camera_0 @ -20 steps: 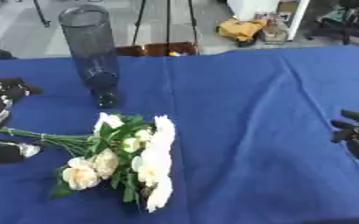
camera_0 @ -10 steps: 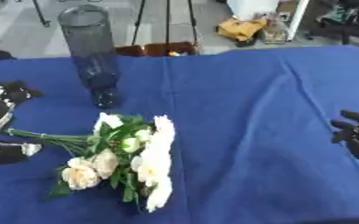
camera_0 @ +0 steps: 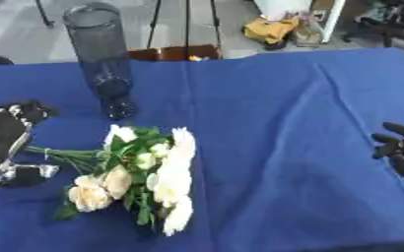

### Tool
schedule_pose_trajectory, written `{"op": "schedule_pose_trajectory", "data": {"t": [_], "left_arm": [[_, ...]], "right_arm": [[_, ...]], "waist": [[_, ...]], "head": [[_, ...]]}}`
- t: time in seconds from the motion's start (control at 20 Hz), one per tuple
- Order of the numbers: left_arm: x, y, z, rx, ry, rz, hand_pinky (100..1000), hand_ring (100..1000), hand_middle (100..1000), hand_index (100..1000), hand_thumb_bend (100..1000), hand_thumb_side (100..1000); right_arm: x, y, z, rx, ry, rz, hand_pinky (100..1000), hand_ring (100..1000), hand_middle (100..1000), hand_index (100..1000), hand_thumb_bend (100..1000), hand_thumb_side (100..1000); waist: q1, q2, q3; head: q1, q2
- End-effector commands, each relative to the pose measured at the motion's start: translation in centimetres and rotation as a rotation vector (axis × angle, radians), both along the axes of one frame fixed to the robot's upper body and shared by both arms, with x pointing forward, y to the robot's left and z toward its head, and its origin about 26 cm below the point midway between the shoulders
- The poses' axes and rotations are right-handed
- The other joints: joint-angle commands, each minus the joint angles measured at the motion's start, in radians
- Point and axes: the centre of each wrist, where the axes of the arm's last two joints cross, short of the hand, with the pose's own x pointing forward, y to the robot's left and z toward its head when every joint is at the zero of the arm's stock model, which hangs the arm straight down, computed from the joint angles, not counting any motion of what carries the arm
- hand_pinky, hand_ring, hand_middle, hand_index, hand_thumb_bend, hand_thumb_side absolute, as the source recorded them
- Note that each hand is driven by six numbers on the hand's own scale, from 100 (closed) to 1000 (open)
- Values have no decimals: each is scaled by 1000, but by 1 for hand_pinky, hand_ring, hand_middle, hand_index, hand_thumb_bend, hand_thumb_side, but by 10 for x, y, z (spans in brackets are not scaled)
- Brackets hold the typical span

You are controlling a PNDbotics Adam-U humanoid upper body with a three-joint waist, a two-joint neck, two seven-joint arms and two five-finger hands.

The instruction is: Arrange flowers into the vase.

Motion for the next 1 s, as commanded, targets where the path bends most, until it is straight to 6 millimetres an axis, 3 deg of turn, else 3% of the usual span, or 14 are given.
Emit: {"op": "schedule_pose_trajectory", "data": {"t": [0.05,0.35,0.95,1.0], "left_arm": [[4,0,4,22,-27,3,623,660,604,776,710,175],[6,0,2,31,-31,13,627,660,601,775,701,171],[7,0,1,33,-31,15,629,661,600,773,694,168],[7,0,1,35,-30,15,647,661,596,765,677,132]], "right_arm": [[1,-2,7,-23,-18,0,980,1000,598,1000,320,469],[1,-1,7,-23,-18,1,980,1000,598,1000,320,469],[1,-1,7,-23,-17,1,980,1000,598,1000,319,469],[1,-1,7,-22,-17,1,980,1000,598,1000,319,469]], "waist": [[-8,3,-3],[-8,5,-4],[-8,5,-5],[-8,5,-5]], "head": [[16,1],[56,-6],[60,-5],[58,-2]]}}
